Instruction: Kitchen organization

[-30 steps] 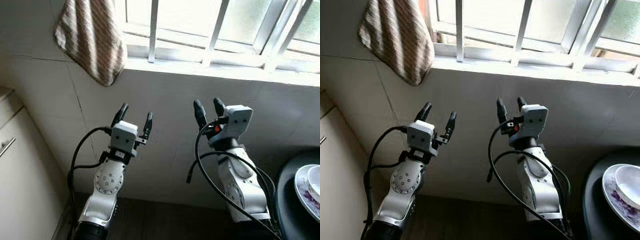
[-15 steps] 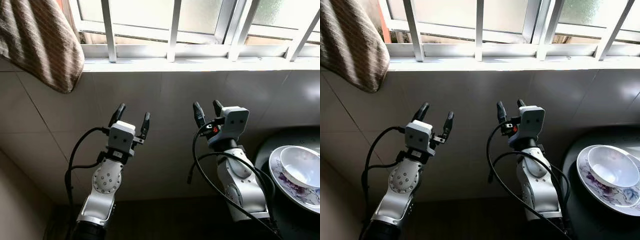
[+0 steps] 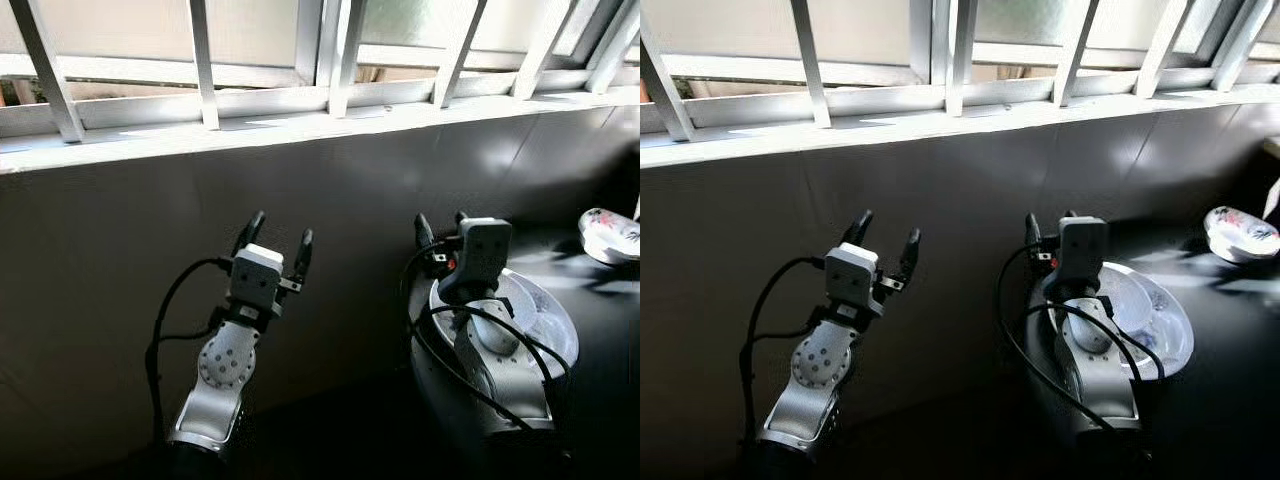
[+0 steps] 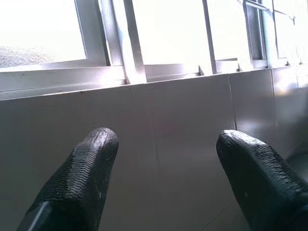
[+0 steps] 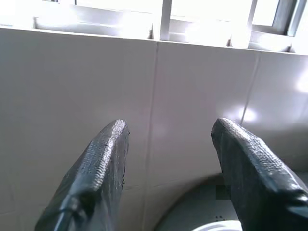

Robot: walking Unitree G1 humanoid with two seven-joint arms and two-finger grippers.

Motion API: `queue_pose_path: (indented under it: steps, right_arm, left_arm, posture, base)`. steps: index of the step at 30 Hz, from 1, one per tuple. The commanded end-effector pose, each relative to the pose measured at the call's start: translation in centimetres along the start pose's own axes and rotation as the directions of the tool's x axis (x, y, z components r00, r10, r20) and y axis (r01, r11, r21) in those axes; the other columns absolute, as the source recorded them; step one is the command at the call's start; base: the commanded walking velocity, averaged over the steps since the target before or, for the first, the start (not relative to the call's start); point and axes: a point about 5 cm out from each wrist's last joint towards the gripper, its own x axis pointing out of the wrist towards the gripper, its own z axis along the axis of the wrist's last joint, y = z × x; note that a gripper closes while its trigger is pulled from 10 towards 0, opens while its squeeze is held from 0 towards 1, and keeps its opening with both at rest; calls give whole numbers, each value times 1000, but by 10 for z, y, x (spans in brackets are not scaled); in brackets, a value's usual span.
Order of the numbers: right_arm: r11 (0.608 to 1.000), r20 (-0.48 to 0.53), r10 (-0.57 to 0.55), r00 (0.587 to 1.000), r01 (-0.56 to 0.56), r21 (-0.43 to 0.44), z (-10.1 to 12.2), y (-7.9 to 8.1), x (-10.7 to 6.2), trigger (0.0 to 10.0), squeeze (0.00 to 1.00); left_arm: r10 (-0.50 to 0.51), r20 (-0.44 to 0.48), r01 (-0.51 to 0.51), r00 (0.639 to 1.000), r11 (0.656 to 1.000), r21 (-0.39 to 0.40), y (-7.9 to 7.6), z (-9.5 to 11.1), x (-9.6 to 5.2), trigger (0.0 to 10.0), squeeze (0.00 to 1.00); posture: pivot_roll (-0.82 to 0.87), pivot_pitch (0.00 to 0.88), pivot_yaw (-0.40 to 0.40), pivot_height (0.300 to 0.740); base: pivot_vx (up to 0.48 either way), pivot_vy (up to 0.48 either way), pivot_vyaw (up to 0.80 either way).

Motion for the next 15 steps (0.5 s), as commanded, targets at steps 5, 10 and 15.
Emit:
queue_pose_path:
  steps: [5, 10, 15]
  right_arm:
    - [1000, -2, -2, 1000, 2, -4, 1, 4, 2, 10000, 0]
    - [1000, -16, -27, 999, 28, 9, -1, 1, 4, 10000, 0]
    - [999, -31, -36, 999, 38, 35, -3, 0, 4, 10000, 0]
  left_arm:
    - [-3, 2, 3, 1000, 1000, 12, 2, 1, 1, 10000, 0]
    - [-9, -21, 9, 1000, 1000, 27, 1, -1, 2, 10000, 0]
    - [-12, -17, 13, 1000, 999, 31, 0, -1, 1, 10000, 0]
  posture:
    - [67, 0, -19, 740]
    - [65, 0, -19, 740]
    - [66, 0, -20, 740]
  base:
    - [0, 0, -800]
    - [0, 0, -800]
    - [0, 0, -800]
